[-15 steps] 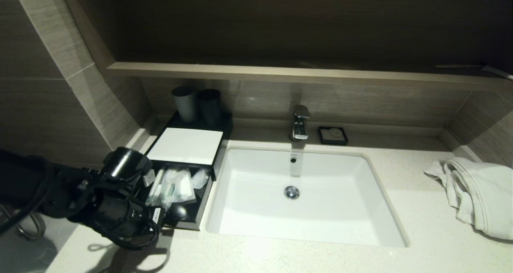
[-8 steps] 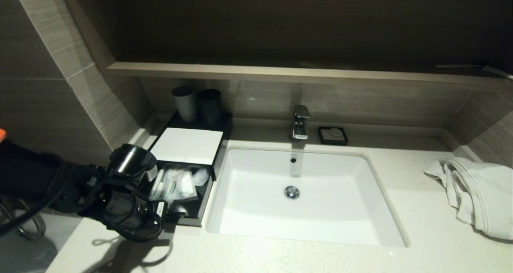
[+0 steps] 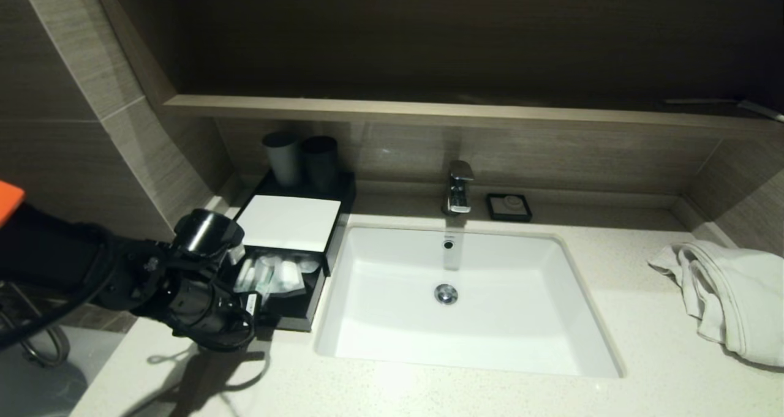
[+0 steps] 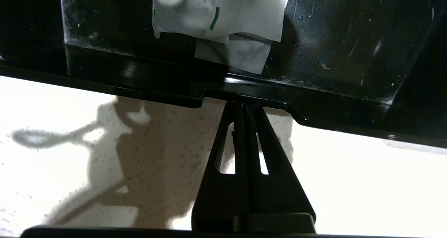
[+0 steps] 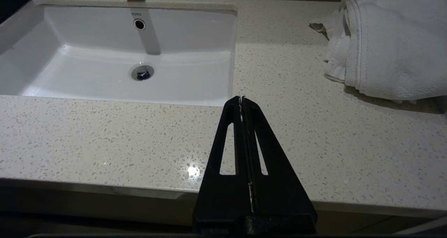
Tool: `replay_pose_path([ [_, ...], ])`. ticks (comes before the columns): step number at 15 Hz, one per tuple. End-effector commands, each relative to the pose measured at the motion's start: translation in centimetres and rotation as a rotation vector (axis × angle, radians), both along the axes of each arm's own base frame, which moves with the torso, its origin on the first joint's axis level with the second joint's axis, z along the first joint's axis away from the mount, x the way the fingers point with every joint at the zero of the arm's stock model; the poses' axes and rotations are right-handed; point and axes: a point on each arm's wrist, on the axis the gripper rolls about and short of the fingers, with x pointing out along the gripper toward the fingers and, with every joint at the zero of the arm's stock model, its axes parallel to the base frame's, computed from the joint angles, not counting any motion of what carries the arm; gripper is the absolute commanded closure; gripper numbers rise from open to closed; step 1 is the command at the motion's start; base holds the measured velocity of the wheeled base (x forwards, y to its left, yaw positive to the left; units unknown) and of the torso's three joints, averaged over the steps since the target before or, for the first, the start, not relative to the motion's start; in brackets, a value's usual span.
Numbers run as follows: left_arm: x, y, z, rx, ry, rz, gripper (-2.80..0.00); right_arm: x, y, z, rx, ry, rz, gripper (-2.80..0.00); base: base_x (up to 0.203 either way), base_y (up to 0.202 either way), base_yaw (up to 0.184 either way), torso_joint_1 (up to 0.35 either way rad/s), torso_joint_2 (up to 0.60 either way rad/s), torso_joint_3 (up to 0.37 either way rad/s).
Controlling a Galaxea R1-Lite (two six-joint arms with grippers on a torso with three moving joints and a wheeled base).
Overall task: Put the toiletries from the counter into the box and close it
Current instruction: Close the drawer
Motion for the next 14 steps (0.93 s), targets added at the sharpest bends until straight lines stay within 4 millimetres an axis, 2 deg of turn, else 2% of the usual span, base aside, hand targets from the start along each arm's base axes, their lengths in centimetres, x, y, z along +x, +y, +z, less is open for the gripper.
replay_pose_path([
  [1, 0.5, -0.1, 0.1, -0.003, -0.009, 0.002, 0.00, 0.0, 0.0, 0.0, 0.000, 0.000, 0.001, 0.00, 0.000, 0.000, 0.000, 0.000, 0.00, 0.000],
  [14, 4.4, 0.3, 0.8, -0.018, -0.076, 0.041, 0.00, 0.0, 0.0, 0.0, -0.002, 0.000, 0.001, 0.00, 0.000, 0.000, 0.000, 0.000, 0.00, 0.000],
])
